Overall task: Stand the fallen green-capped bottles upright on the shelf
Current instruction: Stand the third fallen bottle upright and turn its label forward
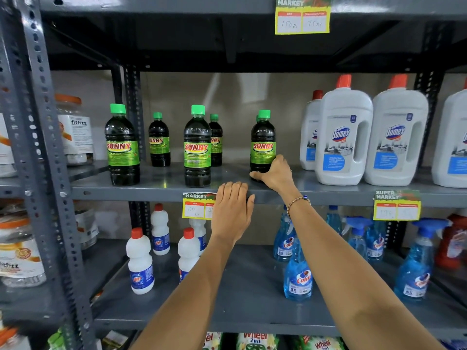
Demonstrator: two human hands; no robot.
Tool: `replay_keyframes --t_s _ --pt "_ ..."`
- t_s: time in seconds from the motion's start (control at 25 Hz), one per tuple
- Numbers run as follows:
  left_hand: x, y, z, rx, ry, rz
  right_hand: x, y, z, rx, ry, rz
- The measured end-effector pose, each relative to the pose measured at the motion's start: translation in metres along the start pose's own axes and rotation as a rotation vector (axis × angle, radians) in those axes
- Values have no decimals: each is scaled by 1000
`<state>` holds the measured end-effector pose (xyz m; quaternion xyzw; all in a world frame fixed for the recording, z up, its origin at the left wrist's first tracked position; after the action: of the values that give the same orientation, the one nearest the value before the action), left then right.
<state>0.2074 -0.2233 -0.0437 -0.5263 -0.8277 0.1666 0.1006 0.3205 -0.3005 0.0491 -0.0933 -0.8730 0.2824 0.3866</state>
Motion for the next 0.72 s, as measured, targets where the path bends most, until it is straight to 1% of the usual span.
replay_keyframes --t_s 0.52,0.64,0.72 --pt "2 0 -2 34 14 -17 -2 -4 -3 76 46 -111" --pt "-2 -5 -5 9 -17 22 -12 -6 -10 165 104 -249" --pt "-6 -15 -18 -31 35 69 -21 -14 -12 155 90 -372"
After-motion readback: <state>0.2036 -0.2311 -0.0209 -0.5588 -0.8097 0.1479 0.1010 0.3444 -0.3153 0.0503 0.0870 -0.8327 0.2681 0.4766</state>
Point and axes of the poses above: each hand's wrist, its own z-axis away from the middle knuckle, its own y-axis out of the palm, x = y × z, the point moved 1 cm from there along -z, towards the middle knuckle, and after that the axes turned 5 degrees about -y, right-handed, at the moved point
